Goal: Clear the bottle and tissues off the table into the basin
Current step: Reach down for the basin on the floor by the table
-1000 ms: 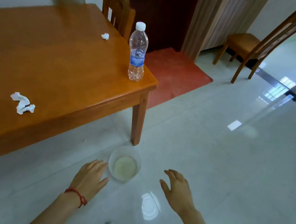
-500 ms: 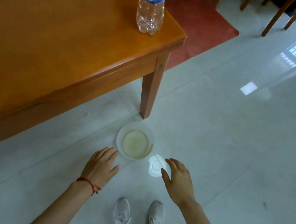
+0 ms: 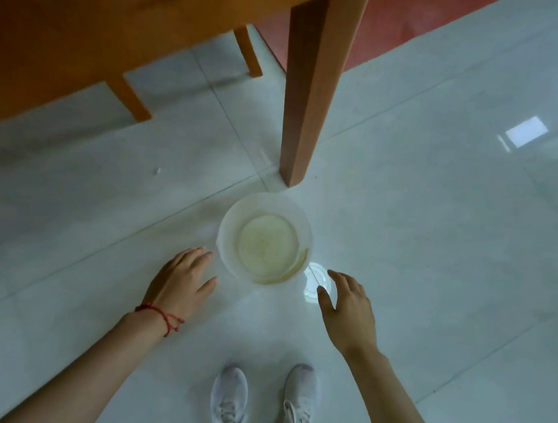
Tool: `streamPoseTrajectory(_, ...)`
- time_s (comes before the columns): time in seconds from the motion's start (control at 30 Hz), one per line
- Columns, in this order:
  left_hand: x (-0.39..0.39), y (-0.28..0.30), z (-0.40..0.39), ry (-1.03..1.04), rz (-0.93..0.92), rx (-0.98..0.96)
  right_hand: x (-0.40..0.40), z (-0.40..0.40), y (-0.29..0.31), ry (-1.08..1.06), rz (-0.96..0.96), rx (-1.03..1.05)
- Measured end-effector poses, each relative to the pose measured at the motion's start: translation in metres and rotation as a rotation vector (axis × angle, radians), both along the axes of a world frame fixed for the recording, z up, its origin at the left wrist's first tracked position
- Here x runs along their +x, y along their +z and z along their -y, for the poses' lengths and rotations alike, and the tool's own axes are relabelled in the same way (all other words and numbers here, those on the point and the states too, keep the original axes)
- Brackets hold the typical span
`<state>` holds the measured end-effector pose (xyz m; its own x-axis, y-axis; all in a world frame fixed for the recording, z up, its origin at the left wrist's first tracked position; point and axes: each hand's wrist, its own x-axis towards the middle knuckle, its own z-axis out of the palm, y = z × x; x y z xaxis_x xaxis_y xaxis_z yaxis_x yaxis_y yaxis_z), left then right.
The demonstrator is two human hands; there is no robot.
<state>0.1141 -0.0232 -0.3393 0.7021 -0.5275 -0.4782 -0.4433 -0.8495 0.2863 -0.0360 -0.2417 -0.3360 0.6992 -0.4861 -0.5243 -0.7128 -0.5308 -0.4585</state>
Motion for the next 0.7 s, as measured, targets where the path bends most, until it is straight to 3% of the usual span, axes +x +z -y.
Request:
streamPoseTrajectory(0.33, 0.019, -0.103, 0.010, 0.245, -0.115, 0.015, 0.016, 0.004, -0.103, -0.163, -0.045, 0.108)
streamPoseTrajectory(0.53, 0.028, -0.140, 0.012, 0.342, -0.204, 0.064, 0.036, -0.001, -0.141, -0.527, 0.004, 0.336)
streamPoseTrajectory(0.7, 0.027, -0.158, 0.015, 0.481, -0.300, 0.008, 0.044, -0.009, -0.158, -0.586, 0.031, 0.421)
